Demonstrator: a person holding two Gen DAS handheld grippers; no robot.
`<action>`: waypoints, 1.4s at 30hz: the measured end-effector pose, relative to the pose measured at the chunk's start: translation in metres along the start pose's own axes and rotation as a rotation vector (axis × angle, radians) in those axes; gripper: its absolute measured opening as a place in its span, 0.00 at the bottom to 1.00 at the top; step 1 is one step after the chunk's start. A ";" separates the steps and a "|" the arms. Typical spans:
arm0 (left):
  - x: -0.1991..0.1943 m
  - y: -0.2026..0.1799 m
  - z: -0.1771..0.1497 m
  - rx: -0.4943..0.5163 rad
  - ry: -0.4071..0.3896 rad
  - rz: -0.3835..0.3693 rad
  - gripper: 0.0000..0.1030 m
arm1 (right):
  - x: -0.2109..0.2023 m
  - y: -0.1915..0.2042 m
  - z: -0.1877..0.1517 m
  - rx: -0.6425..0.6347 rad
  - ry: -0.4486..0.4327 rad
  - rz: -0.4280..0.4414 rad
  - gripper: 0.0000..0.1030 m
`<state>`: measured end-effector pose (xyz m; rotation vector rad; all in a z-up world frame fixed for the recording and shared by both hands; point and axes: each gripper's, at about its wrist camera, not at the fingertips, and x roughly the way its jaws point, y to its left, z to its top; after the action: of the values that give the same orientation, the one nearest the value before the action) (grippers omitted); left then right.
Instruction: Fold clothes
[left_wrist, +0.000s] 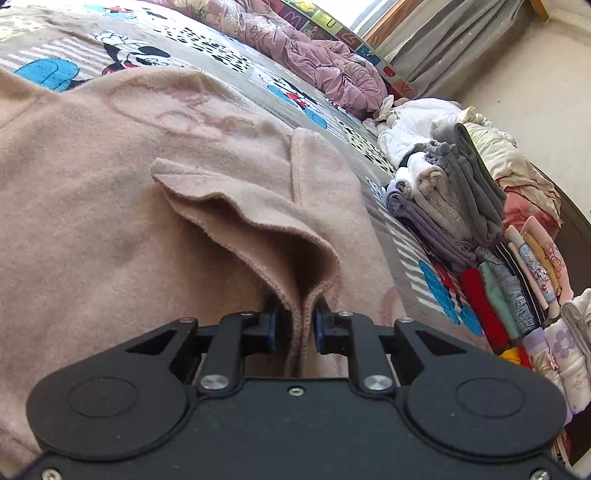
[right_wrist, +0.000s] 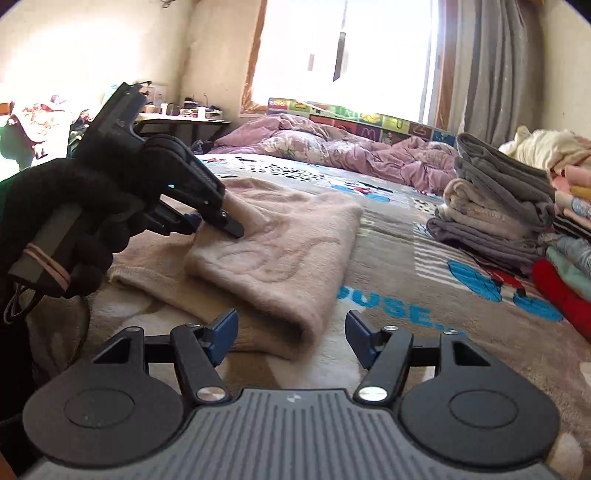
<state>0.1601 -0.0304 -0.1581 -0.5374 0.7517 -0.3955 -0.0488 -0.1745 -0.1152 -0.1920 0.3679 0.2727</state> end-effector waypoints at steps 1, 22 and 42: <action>-0.001 0.000 0.000 0.002 -0.006 -0.003 0.15 | -0.001 0.006 0.003 -0.024 -0.031 0.012 0.61; 0.039 -0.074 0.132 0.431 0.082 0.067 0.44 | 0.071 -0.024 0.024 0.208 -0.009 0.229 0.67; 0.232 -0.041 0.232 0.267 0.227 -0.130 0.06 | 0.091 -0.037 0.014 0.324 0.053 0.305 0.75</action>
<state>0.4785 -0.1097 -0.1170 -0.2933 0.8684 -0.6752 0.0488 -0.1859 -0.1319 0.1780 0.4888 0.5032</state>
